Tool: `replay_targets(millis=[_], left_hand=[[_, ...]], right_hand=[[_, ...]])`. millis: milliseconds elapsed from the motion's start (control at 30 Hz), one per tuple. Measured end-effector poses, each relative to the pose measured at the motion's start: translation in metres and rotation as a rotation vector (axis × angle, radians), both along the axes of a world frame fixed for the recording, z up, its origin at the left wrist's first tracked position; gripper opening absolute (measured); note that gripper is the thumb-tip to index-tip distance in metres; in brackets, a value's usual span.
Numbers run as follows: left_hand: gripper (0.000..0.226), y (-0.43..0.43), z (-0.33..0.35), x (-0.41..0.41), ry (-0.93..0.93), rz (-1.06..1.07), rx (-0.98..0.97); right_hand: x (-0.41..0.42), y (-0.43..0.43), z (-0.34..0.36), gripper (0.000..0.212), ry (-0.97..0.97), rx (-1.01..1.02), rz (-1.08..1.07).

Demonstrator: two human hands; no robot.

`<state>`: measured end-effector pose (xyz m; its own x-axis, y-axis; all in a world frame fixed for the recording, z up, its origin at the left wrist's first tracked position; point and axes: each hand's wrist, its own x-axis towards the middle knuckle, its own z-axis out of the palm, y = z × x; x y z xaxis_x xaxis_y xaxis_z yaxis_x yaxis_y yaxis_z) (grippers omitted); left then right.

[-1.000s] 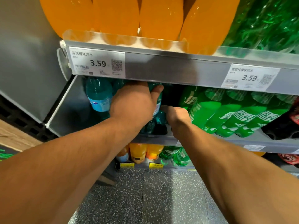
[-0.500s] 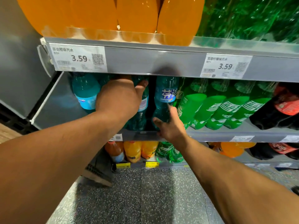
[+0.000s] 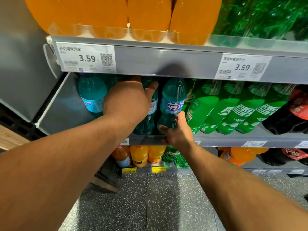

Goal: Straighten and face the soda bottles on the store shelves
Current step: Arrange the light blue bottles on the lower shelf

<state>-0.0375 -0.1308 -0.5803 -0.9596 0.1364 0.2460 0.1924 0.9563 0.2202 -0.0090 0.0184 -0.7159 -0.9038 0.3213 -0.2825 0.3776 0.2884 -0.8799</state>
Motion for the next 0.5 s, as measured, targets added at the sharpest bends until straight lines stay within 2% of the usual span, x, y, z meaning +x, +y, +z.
replay_targets(millis=[133,200,267,400,500], left_hand=[[0.046,0.000,-0.001,0.000,0.011,-0.010,0.053],[0.046,-0.001,-0.001,0.000,0.029,-0.021,0.051],[0.047,-0.001,-0.002,-0.001,0.032,-0.022,0.036],[0.047,-0.002,-0.004,0.000,0.045,-0.024,0.016],[0.061,-0.007,-0.008,-0.005,0.031,-0.033,-0.094]], right_hand=[[-0.002,0.000,-0.002,0.050,-0.033,0.014,0.008],[0.000,0.003,0.000,0.040,-0.016,-0.040,0.012],[0.003,0.008,0.000,0.034,0.012,0.004,0.057],[0.006,0.001,0.005,0.047,-0.009,0.001,0.023],[0.020,0.001,0.011,0.056,-0.013,0.171,0.032]])
